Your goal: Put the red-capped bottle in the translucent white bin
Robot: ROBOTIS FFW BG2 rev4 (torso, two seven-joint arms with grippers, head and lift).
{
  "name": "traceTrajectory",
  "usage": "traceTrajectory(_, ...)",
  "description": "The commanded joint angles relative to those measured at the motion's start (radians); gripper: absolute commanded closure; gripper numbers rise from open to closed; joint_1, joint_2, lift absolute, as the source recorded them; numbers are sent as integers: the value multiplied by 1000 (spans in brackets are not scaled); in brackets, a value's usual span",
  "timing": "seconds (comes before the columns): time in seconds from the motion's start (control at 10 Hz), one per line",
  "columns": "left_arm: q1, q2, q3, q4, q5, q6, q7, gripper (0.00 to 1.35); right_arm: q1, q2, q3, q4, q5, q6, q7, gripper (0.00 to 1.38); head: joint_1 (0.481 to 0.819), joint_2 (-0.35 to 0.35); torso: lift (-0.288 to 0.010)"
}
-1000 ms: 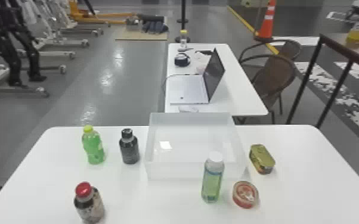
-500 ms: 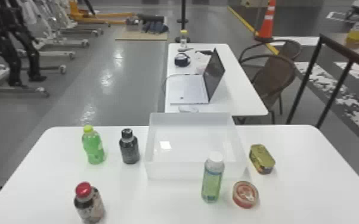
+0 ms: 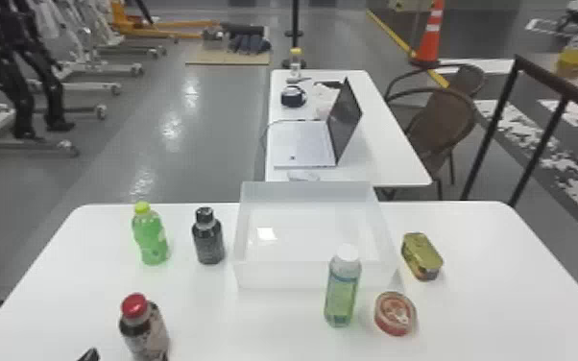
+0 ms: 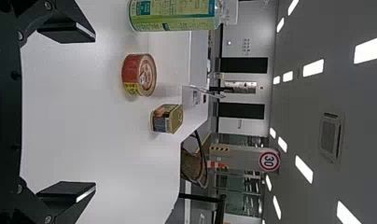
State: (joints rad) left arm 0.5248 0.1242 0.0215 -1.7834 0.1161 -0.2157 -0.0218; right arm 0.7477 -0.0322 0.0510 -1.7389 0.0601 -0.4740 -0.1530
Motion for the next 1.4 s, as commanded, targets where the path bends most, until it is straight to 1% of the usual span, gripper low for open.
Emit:
traceTrajectory(0.0,-55,-72,80,36,-52,29,-87,160,-2,2,1,2,1,0,1,170,549,0,-100)
traceTrajectory(0.1,-98,-98,114,61,-76,45,-168,160,-4,5,1,4,3,0,1,170,549,0,-100)
traceTrajectory(0.2,-134,-103,129,88,-89,59,-224,160,-7,6,1,4,3,0,1,170,549,0,-100)
traceTrajectory(0.3,-161,-87,126,118,-85,68,-237,160,-10,6,1,7,3,0,1,170,549,0,-100)
traceTrajectory(0.5,-206,-46,101,167,-55,96,-264,154,-14,8,3,12,3,0,9,170,549,0,-100)
traceTrajectory(0.6,-223,-34,95,187,-42,102,-264,154,-16,11,3,13,3,0,10,170,549,0,-100)
traceTrajectory(0.7,-239,-32,97,205,-41,114,-273,160,-17,14,3,15,3,0,13,170,549,0,-100)
traceTrajectory(0.8,-253,-32,103,213,-42,128,-291,268,-21,14,3,16,3,0,15,170,549,0,-100)
traceTrajectory(0.9,-258,-32,106,214,-52,127,-291,637,-21,14,3,16,3,0,18,170,549,0,-100)
traceTrajectory(1.0,-259,-41,114,214,-61,119,-291,799,-21,14,1,18,1,0,18,170,549,0,-100)
traceTrajectory(1.1,-255,-49,120,208,-81,114,-291,917,-21,15,1,18,0,0,18,170,549,0,-100)
traceTrajectory(1.2,-255,-52,121,206,-92,108,-291,1064,-21,17,1,19,0,0,18,170,549,0,-100)
traceTrajectory(1.3,-253,-51,120,199,-101,104,-293,1064,-22,17,1,21,0,0,18,170,549,0,-100)
